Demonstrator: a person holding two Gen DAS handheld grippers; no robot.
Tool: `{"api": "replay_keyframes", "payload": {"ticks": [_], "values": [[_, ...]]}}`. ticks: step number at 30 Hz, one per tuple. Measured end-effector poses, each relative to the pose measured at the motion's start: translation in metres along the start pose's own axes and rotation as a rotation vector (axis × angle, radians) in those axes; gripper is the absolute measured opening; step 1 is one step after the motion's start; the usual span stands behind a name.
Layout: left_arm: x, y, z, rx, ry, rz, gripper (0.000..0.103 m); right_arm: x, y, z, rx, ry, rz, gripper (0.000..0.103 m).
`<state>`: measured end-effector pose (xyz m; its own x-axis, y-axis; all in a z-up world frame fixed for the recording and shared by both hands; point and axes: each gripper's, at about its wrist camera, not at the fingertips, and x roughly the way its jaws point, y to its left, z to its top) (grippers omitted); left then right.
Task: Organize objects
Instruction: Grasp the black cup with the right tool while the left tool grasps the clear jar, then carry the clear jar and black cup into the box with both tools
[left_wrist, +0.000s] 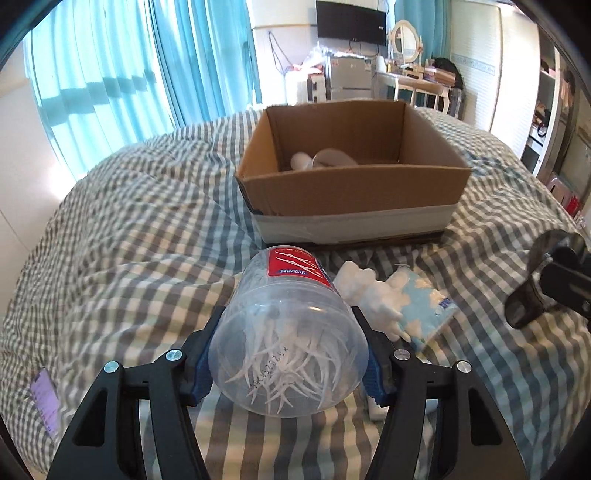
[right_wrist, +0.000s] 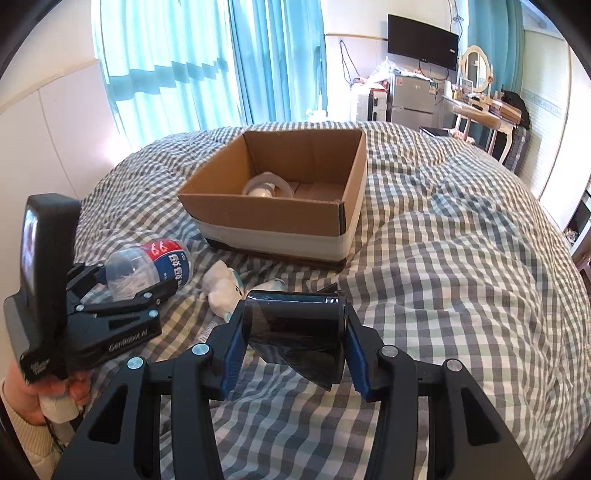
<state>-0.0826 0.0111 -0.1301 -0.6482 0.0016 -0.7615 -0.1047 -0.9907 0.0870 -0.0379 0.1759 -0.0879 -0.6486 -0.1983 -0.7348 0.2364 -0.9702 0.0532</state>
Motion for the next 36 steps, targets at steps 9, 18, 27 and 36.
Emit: {"api": "replay_keyframes", "payload": {"ticks": [9,18,27,36], "values": [[-0.056,0.003,0.008,0.002,-0.101,-0.022,0.065,-0.022,0.016,0.005,-0.037,-0.042,0.000,0.047],[-0.092,0.000,0.022,-0.008,-0.165,-0.065,0.065,-0.053,0.028,0.018,-0.069,-0.095,-0.013,0.047],[-0.130,0.005,0.042,-0.014,-0.237,-0.087,0.065,-0.087,0.039,0.036,-0.097,-0.171,-0.024,0.047],[-0.127,0.011,0.089,-0.016,-0.268,-0.084,0.065,-0.095,0.034,0.081,-0.095,-0.226,-0.032,0.047]]}}
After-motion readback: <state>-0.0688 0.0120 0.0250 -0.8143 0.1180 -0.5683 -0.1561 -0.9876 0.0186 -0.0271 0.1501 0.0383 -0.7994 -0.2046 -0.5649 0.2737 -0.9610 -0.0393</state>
